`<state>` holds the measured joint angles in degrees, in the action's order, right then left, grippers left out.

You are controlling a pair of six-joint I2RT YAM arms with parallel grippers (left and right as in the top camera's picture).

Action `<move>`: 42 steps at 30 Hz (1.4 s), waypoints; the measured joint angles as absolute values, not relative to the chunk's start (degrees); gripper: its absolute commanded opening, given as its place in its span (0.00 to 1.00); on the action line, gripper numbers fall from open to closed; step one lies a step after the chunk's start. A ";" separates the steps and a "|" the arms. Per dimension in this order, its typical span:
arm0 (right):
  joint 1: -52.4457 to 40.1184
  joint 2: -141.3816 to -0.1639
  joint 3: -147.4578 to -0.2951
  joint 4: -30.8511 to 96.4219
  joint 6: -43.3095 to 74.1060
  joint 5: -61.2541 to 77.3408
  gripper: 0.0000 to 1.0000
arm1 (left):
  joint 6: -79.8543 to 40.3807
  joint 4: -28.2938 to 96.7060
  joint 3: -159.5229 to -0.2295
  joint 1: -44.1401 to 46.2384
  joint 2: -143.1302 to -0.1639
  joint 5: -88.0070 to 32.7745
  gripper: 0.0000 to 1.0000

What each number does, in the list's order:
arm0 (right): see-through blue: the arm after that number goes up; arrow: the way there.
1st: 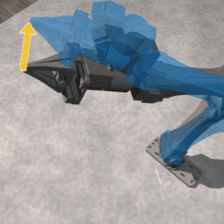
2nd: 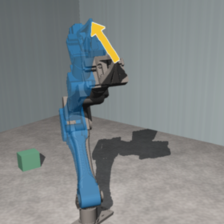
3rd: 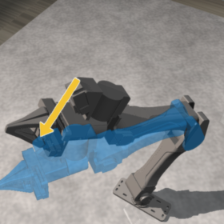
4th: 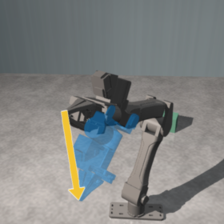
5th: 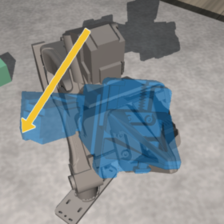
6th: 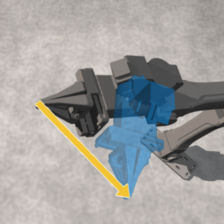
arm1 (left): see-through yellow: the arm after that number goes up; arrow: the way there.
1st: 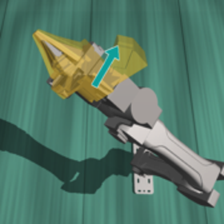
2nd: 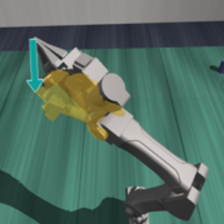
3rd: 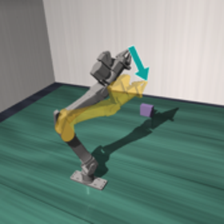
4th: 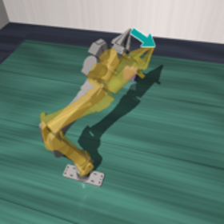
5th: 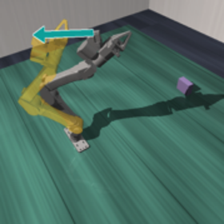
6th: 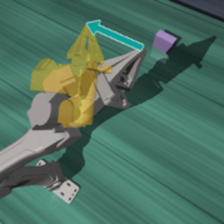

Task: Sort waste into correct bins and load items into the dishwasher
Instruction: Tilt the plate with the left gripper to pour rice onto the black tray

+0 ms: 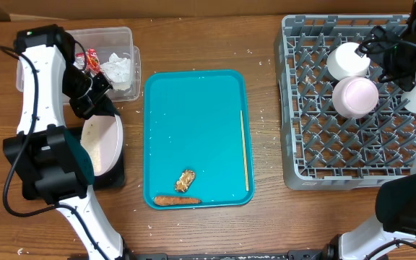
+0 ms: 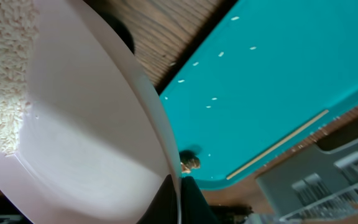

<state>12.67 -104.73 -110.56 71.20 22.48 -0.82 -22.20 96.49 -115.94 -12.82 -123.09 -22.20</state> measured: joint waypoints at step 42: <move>12.64 -104.73 -110.56 71.22 22.48 -0.84 1.00 | -13.26 96.68 -115.74 -24.16 -123.09 -42.98 0.04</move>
